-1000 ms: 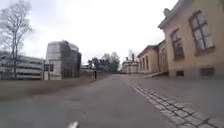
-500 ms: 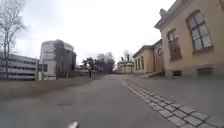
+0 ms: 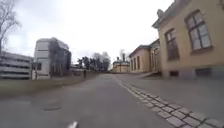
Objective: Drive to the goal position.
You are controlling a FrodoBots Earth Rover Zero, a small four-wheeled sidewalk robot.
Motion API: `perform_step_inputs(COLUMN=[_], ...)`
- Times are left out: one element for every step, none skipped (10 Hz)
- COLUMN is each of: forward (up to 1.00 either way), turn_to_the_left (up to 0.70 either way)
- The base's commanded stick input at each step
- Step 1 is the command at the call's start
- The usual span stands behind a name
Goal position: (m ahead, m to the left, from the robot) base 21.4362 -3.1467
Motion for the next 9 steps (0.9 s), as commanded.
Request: perform_step_inputs(forward=[0.70, 0.70, 0.70, 0.70, 0.70, 0.70, 0.70, 0.70, 0.70], turn_to_the_left=[0.00, 0.00, 0.00, 0.00, 0.00, 0.00, 0.00, 0.00, 0.00])
